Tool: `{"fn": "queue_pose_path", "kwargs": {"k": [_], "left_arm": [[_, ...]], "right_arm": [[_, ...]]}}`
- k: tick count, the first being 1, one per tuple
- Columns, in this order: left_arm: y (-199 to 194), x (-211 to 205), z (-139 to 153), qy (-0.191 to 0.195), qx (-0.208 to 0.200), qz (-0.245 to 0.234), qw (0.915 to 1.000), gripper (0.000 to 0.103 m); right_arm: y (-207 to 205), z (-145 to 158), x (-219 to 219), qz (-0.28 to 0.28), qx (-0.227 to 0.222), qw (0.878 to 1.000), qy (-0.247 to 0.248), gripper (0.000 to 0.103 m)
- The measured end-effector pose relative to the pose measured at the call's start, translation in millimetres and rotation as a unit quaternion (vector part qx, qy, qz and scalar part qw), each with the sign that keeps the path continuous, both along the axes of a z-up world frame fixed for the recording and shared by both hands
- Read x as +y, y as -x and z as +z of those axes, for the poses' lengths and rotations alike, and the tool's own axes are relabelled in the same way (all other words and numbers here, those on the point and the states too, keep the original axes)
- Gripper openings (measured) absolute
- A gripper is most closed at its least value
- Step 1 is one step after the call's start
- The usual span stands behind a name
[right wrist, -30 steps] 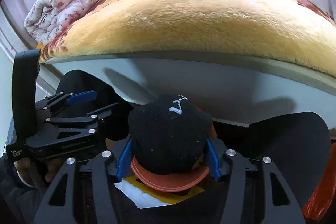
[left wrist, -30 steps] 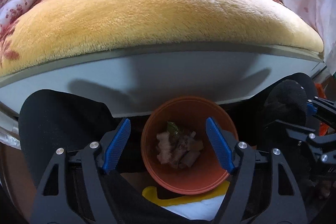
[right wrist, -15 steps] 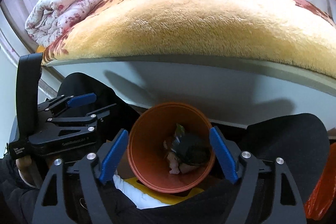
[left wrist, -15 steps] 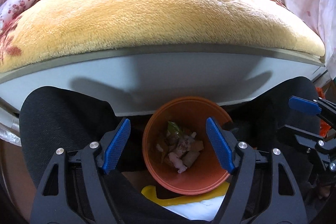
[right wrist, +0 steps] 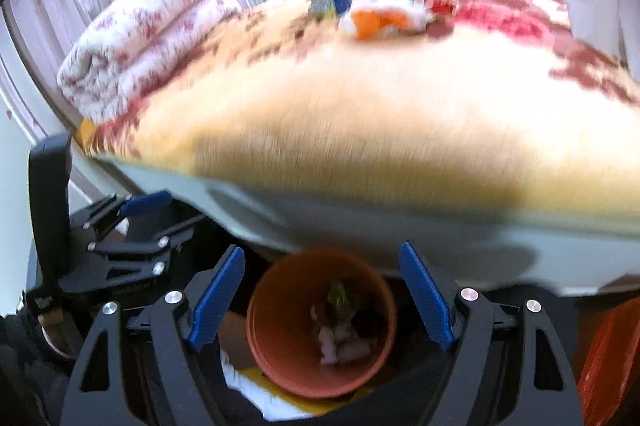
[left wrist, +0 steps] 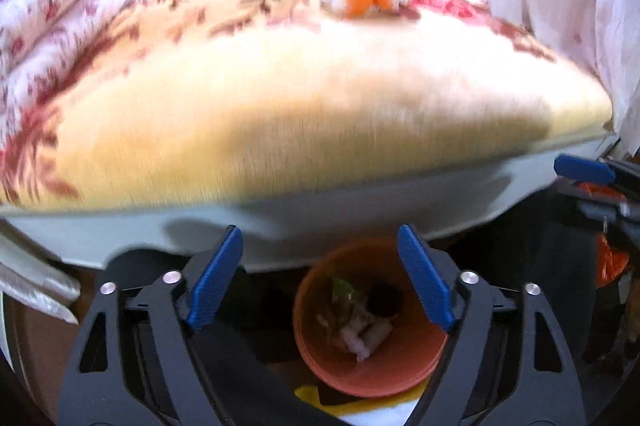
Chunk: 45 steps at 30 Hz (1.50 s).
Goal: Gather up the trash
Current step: 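Grasp the orange plastic bag with the right tool while the left tool grasps the blue carton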
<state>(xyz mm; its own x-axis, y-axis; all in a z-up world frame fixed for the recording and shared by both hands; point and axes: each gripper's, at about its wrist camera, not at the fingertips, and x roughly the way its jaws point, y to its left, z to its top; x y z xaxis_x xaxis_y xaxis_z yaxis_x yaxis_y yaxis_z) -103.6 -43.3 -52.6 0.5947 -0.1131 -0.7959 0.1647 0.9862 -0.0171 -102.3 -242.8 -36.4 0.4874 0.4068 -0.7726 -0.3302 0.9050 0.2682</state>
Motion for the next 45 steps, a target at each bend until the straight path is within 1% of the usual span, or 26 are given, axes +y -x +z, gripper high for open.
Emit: {"fn": "queue_pose_path", "kwargs": {"k": [3,6,8,10,12,14,16,18,19,22,23,25,26,27,28,29,30,32,34,35,37,38,39,41,42,45], "left_arm": [[-11.3,0.0,21.5,0.001,-0.031,0.005,0.9995,0.081],[-22.9,0.8,33.5,0.008,-0.046,0.009,0.9989,0.083],[-33.8,2.7,38.0,0.017,-0.051,0.015,0.9984,0.083],[-40.8,5.1,39.2,0.022,-0.053,0.021,0.9982,0.083],[-46.8,9.6,39.1,0.030,-0.052,0.029,0.9978,0.083],[-51.8,14.0,37.8,0.038,-0.049,0.035,0.9975,0.083],[-55.7,17.1,35.5,0.040,-0.048,0.039,0.9973,0.083],[-59.2,21.6,32.1,0.038,-0.046,0.045,0.9972,0.083],[-60.7,24.8,29.8,0.038,-0.045,0.048,0.9971,0.083],[-64.9,34.5,25.6,0.046,-0.040,0.055,0.9966,0.083],[-66.8,38.4,24.6,0.050,-0.039,0.059,0.9963,0.083],[-70.4,44.4,24.1,0.050,-0.039,0.065,0.9959,0.083],[-71.6,45.6,24.5,0.050,-0.039,0.066,0.9958,0.083],[-72.9,46.8,25.0,0.048,-0.040,0.067,0.9958,0.083],[-74.4,47.9,25.8,0.046,-0.041,0.067,0.9959,0.083],[-76.3,49.3,27.1,0.042,-0.041,0.066,0.9960,0.083],[-77.2,50.3,28.7,0.040,-0.043,0.066,0.9961,0.083],[-79.5,51.7,33.1,0.036,-0.051,0.062,0.9961,0.083],[-84.4,50.3,36.4,0.030,-0.054,0.053,0.9967,0.083],[-90.4,47.9,38.9,0.029,-0.054,0.043,0.9972,0.083],[-104.3,44.0,42.9,0.032,-0.054,0.031,0.9976,0.083],[-115.6,40.5,45.8,0.033,-0.055,0.024,0.9976,0.083],[-128.2,36.7,48.5,0.033,-0.057,0.023,0.9976,0.083],[-159.5,29.5,54.5,0.032,-0.060,0.030,0.9972,0.083],[-178.6,25.4,57.9,0.039,-0.060,0.036,0.9968,0.083],[-232.6,13.9,66.8,0.075,-0.045,0.060,0.9944,0.083]], "right_arm": [[-29.7,24.9,-11.7,-0.014,-0.032,0.999,0.000,0.080],[-65.0,45.9,-14.4,-0.025,-0.064,0.998,0.011,0.081],[-94.6,56.1,-12.1,-0.026,-0.073,0.997,0.009,0.081],[-122.5,60.5,-8.6,-0.027,-0.065,0.997,-0.007,0.081],[-158.4,61.1,-5.3,-0.035,-0.034,0.997,-0.058,0.081],[-194.9,54.5,-4.2,-0.060,0.013,0.990,-0.127,0.081],[-234.0,38.0,-3.4,-0.104,0.077,0.971,-0.203,0.081],[-262.4,22.5,-0.3,-0.141,0.121,0.950,-0.251,0.081],[-280.4,12.3,2.5,-0.169,0.143,0.937,-0.270,0.081],[-316.5,-9.2,10.2,-0.238,0.179,0.912,-0.283,0.081],[-330.6,-19.0,12.4,-0.265,0.194,0.900,-0.288,0.081],[-350.2,-35.6,17.3,-0.293,0.215,0.884,-0.292,0.082],[-357.2,-43.2,19.5,-0.296,0.229,0.881,-0.289,0.079],[-360.9,-50.0,21.5,-0.302,0.237,0.880,-0.280,0.058],[-356.6,-52.1,20.1,-0.318,0.231,0.882,-0.260,0.033],[-352.7,-51.7,18.4,-0.317,0.226,0.883,-0.261,0.026],[-344.7,-49.1,15.3,-0.299,0.217,0.887,-0.276,0.023],[-317.5,-33.8,3.1,-0.268,0.180,0.900,-0.293,0.023],[-272.4,-9.2,-16.5,-0.223,0.121,0.920,-0.300,0.023],[-254.5,-0.4,-25.1,-0.210,0.099,0.928,-0.291,0.023],[-218.9,17.9,-40.4,-0.192,0.046,0.948,-0.251,0.023],[-194.4,28.4,-48.9,-0.182,0.008,0.959,-0.217,0.023],[-178.6,34.5,-52.9,-0.175,-0.015,0.966,-0.192,0.024],[-144.6,43.1,-57.5,-0.164,-0.064,0.975,-0.132,0.024],[-130.4,44.9,-58.2,-0.159,-0.081,0.978,-0.111,0.024],[-109.3,44.7,-62.2,-0.147,-0.107,0.978,-0.098,0.024]]}}
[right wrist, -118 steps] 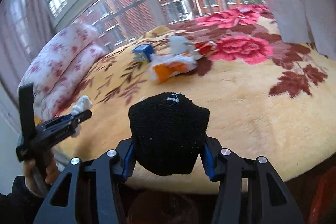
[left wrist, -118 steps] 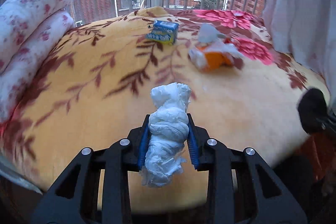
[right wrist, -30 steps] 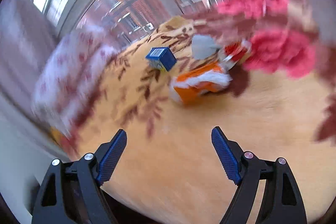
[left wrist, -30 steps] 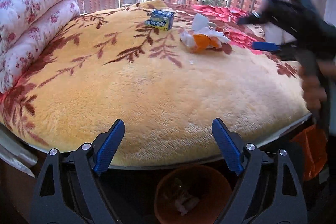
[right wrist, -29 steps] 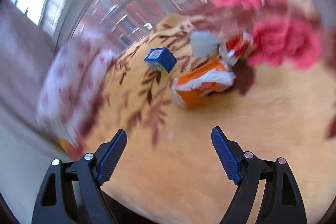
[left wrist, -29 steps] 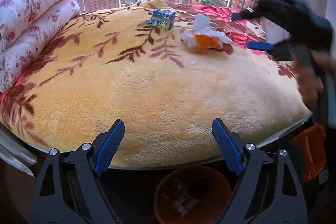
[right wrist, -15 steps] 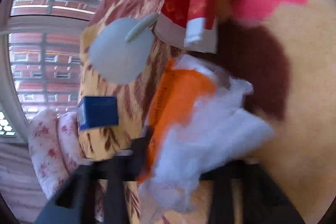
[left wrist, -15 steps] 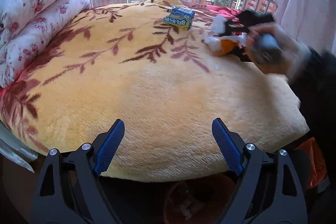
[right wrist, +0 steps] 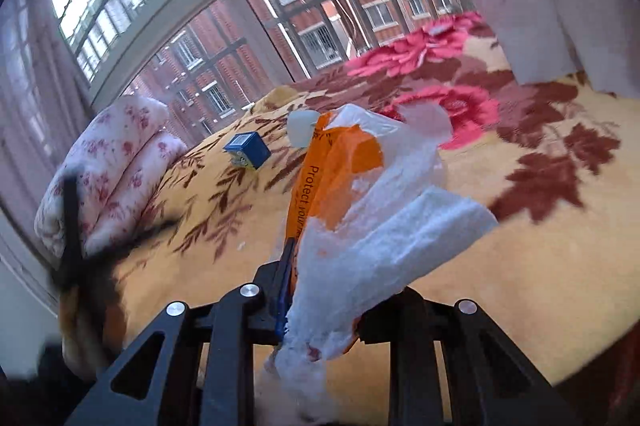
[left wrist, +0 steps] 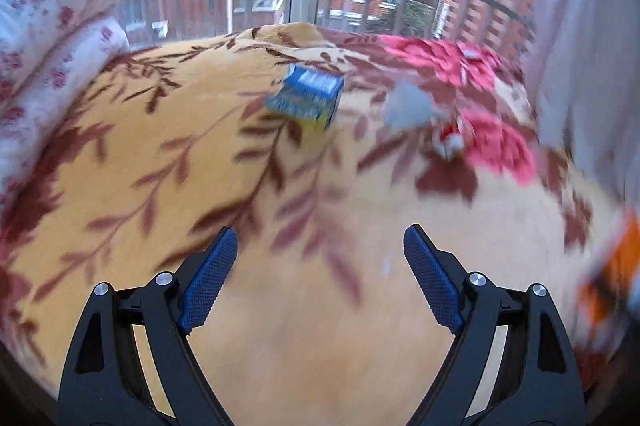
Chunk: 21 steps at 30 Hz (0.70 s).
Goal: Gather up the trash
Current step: 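Grasp the orange plastic bag with the right tool while the left tool grasps the blue carton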
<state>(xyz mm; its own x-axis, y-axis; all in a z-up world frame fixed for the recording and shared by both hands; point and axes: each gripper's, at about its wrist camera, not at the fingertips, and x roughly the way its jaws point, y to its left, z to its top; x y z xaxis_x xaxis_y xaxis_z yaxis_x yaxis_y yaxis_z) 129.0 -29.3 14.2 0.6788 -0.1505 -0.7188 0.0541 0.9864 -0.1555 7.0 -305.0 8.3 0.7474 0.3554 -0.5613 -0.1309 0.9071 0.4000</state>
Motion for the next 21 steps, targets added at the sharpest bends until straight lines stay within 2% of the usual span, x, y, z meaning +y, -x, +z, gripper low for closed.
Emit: {"fn": "queue_pose_path", "kwargs": {"k": [2,4,6,10,14,17,19,20,21], "left_arm": [[-39.7,-8.5,7.8,0.039,0.005,0.021,0.9990,0.083],[-68.7,-14.3,13.0,0.061,0.011,0.054,0.9966,0.083],[-104.1,-17.1,14.0,0.080,0.030,0.105,0.9908,0.083],[-151.3,-15.7,7.2,0.090,0.079,0.192,0.9740,0.083],[-184.0,-4.3,-6.9,0.100,0.121,0.262,0.9524,0.083],[-206.6,-1.0,-25.7,0.096,0.155,0.278,0.9430,0.083],[-220.8,-2.2,-43.2,0.088,0.177,0.271,0.9420,0.082],[-223.3,-2.5,-48.9,0.087,0.182,0.266,0.9426,0.075],[-223.5,-2.3,-55.0,0.083,0.187,0.264,0.9426,0.064]], "right_arm": [[7.5,-1.0,4.1,0.005,-0.013,1.000,0.009,0.024],[1.8,-7.2,-5.7,0.007,-0.017,1.000,0.009,0.024],[3.6,-14.6,-10.4,0.013,-0.013,1.000,0.001,0.024],[-3.3,-22.2,-22.1,0.019,-0.004,1.000,-0.019,0.024],[-10.6,-30.7,-28.3,0.030,0.004,0.999,-0.032,0.025],[-13.3,-36.6,-32.0,0.036,0.008,0.998,-0.048,0.025],[-15.1,-38.7,-33.4,0.038,0.008,0.998,-0.057,0.025],[-15.0,-39.4,-34.1,0.038,0.008,0.998,-0.058,0.025],[-15.0,-39.9,-34.7,0.037,0.008,0.997,-0.060,0.025]]}}
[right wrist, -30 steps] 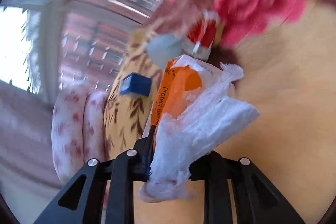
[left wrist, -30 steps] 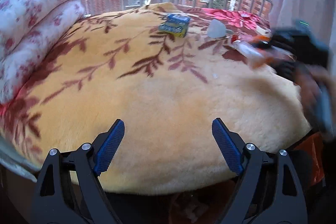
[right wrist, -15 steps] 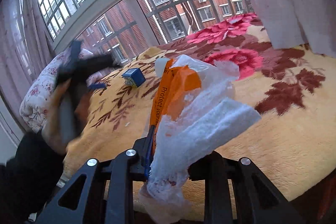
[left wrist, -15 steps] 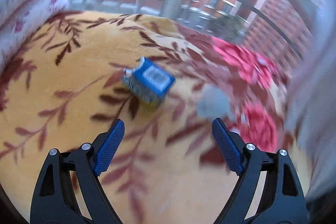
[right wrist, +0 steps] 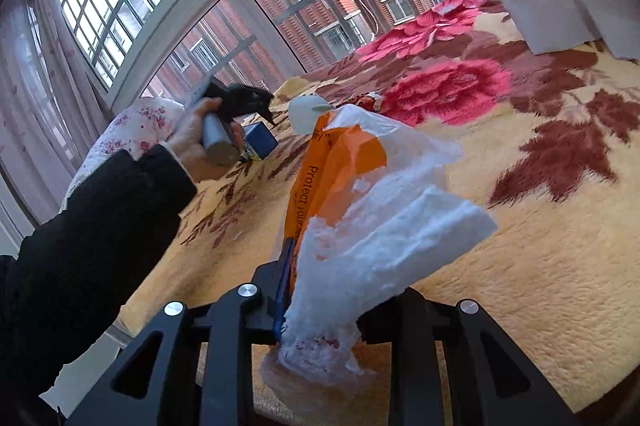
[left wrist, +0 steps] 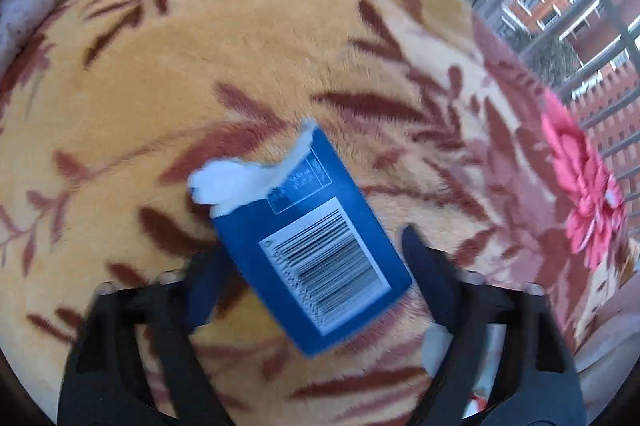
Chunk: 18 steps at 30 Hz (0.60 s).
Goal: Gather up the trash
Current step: 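Grasp the orange plastic bag with the right tool while the left tool grasps the blue carton, then lower the orange bag and blue carton into the orange bucket and open both tools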
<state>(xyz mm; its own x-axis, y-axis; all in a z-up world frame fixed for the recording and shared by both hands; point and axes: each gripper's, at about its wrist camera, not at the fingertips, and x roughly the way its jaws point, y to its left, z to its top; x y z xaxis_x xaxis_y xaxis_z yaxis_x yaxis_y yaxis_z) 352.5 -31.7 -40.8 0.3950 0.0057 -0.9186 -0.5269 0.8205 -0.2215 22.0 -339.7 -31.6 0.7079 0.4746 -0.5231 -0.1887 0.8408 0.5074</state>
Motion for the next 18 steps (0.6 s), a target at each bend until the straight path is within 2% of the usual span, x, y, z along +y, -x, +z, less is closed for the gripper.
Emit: {"fn": "queue_pose_path", "kwargs": {"k": [4,7,10,13,18], "left_arm": [[22.3,-3.7,4.0,-0.036,-0.049,-0.042,0.9973,0.059],[53.7,-6.6,17.0,-0.073,-0.090,-0.095,0.9887,0.059],[98.5,-6.6,33.1,-0.101,-0.124,-0.150,0.9756,0.058],[162.0,-5.0,51.8,-0.122,-0.161,-0.200,0.9586,0.059],[259.4,-7.9,72.2,-0.163,-0.196,-0.258,0.9319,0.059]], "right_arm": [[3.8,1.2,-0.2,-0.004,-0.003,1.000,0.003,0.025],[7.3,4.0,3.2,-0.004,-0.005,1.000,0.012,0.025],[11.8,11.4,12.1,0.000,-0.009,1.000,0.025,0.025],[15.6,18.5,20.7,0.006,-0.015,0.999,0.035,0.025],[29.7,31.9,46.7,0.023,-0.022,0.997,0.063,0.025]]}}
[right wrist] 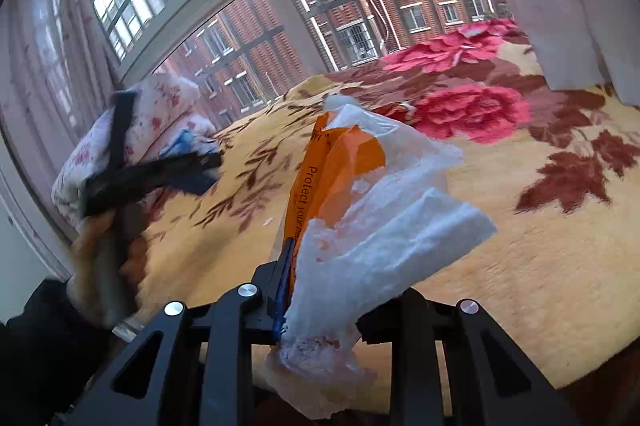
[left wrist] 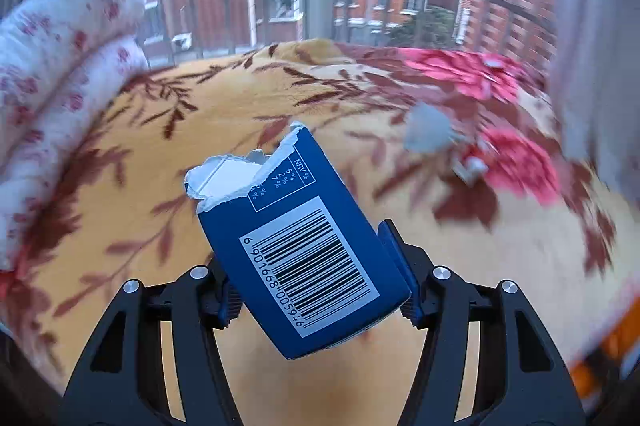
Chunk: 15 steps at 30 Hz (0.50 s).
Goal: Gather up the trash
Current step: 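Lower the orange bag and blue carton into the orange bucket and open both tools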
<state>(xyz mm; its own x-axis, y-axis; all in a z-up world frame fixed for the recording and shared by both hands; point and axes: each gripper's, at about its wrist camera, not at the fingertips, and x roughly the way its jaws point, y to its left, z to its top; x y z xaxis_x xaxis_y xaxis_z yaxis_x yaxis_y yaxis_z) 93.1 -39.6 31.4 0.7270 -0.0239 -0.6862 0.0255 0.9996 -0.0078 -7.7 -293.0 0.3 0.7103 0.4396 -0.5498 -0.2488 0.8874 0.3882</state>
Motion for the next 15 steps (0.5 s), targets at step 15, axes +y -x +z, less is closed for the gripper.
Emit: {"fn": "queue_pose_path", "kwargs": {"k": [15], "left_arm": [[169.8,-4.9,-4.7,-0.038,-0.046,-0.049,0.9970,0.059]], "right_arm": [[80.4,32.5,54.6,0.040,-0.032,0.997,0.057,0.026]]}}
